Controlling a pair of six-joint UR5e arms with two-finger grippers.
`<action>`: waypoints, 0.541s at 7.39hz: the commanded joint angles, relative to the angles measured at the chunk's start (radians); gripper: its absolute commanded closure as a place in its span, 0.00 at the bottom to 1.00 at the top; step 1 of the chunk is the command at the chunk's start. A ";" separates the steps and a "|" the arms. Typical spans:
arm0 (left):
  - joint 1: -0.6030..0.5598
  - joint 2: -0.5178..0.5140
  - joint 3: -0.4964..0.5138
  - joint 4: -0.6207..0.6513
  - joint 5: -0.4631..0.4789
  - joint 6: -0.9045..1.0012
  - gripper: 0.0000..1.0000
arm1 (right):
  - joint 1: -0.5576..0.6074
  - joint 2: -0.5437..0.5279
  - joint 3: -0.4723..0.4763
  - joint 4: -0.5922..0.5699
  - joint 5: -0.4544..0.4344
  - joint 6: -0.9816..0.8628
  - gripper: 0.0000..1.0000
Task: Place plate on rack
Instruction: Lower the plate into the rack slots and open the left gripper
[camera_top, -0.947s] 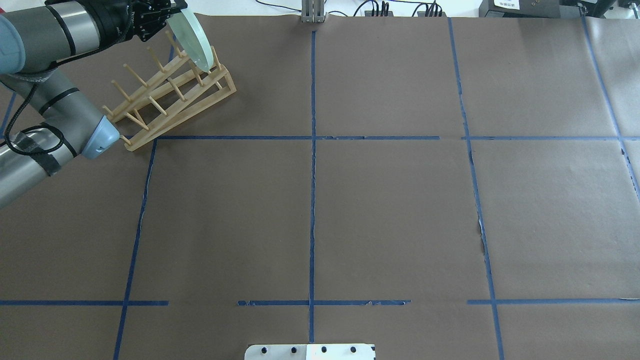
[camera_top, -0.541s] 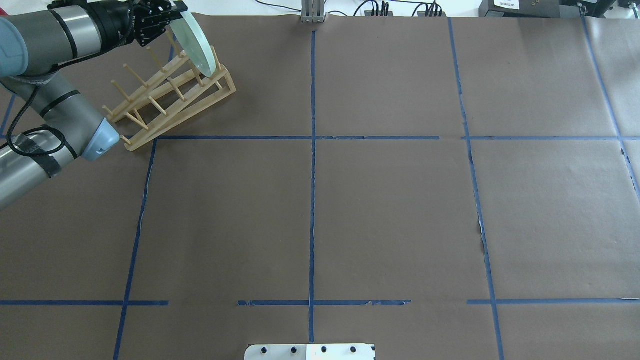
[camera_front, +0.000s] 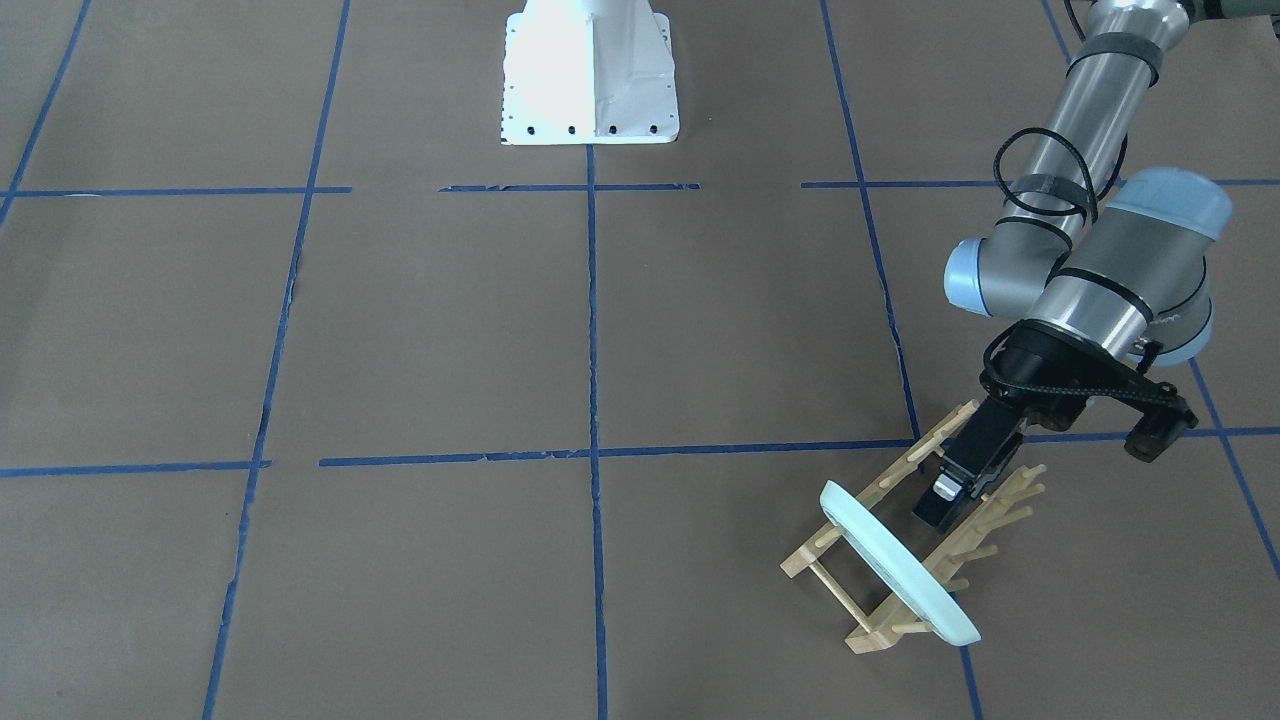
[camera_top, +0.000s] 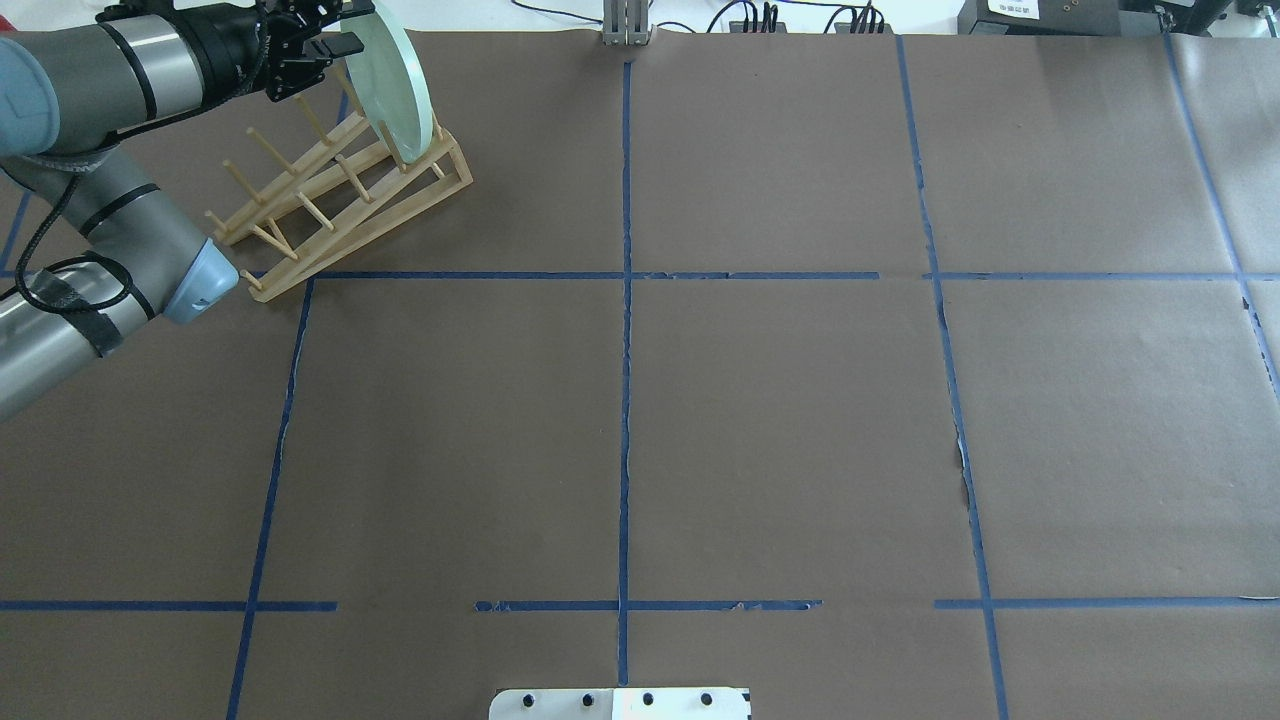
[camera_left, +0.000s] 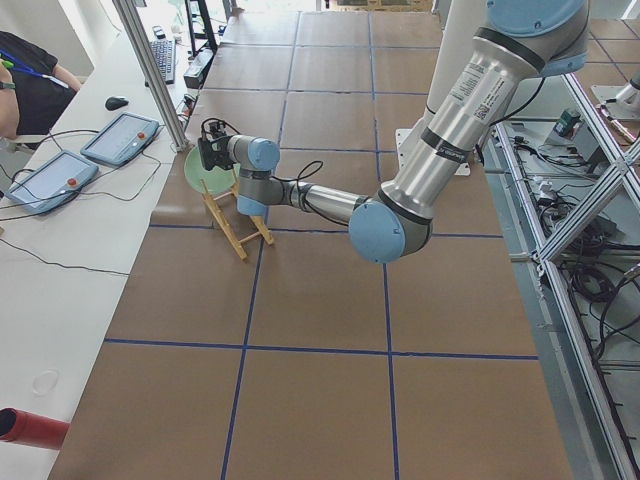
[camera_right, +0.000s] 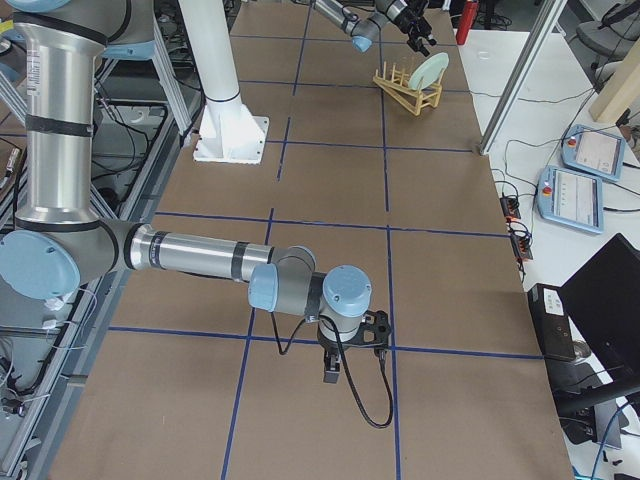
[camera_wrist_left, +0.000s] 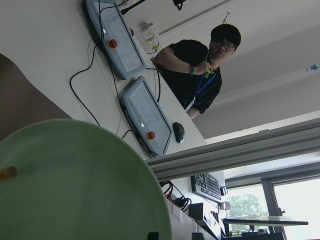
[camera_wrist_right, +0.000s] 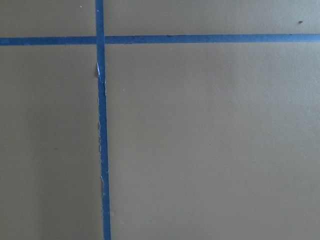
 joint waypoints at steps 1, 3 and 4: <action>-0.006 0.005 -0.002 0.005 -0.005 0.086 0.00 | 0.000 0.000 0.000 0.000 0.000 0.001 0.00; -0.032 0.083 -0.083 0.014 -0.057 0.171 0.00 | 0.000 0.000 0.000 0.000 0.000 0.001 0.00; -0.053 0.125 -0.138 0.058 -0.126 0.220 0.00 | 0.001 0.000 0.000 0.000 0.000 0.001 0.00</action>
